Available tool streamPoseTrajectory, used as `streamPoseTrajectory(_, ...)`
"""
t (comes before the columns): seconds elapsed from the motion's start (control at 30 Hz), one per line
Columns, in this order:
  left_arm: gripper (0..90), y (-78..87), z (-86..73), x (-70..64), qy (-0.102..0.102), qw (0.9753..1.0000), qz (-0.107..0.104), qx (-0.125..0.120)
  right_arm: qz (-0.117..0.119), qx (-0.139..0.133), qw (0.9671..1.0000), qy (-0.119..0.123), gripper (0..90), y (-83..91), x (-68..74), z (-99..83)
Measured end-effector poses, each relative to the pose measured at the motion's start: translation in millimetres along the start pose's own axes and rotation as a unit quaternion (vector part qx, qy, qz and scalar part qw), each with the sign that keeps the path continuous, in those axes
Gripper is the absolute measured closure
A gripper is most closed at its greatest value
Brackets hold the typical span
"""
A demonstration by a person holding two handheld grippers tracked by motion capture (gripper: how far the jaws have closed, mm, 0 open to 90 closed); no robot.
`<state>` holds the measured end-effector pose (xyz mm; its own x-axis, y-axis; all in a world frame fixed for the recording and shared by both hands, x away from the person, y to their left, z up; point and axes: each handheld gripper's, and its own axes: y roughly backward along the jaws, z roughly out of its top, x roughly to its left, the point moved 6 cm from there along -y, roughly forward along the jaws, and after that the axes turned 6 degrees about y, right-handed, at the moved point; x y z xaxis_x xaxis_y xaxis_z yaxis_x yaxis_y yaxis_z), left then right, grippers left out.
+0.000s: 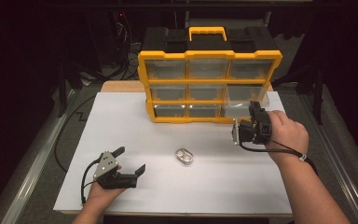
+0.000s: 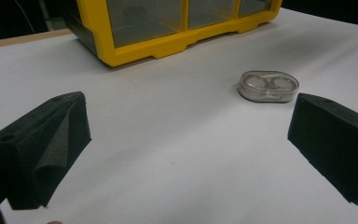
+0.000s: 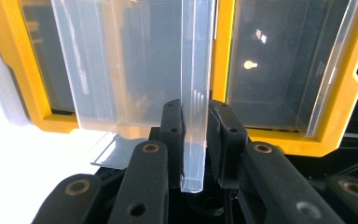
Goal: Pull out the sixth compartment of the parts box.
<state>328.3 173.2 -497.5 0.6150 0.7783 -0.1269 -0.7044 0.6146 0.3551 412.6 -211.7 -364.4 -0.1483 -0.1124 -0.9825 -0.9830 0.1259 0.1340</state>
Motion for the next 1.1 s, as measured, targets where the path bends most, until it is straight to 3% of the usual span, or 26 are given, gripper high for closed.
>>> streamPoseTrajectory(0.6, 0.3, 0.4, 0.2, -1.0, 0.002, 1.0, -0.003, -0.001, -0.004, -0.011, 0.9999, 0.003, 77.6, 23.0, 9.6, -2.5)
streamPoseTrajectory(1.1, 0.3, 0.0, -0.3, -1.5, 0.001, 1.0, -0.003, 0.0, -0.008, -0.012, 0.9999, 0.001, 77.4, 26.2, 13.4, -6.3)
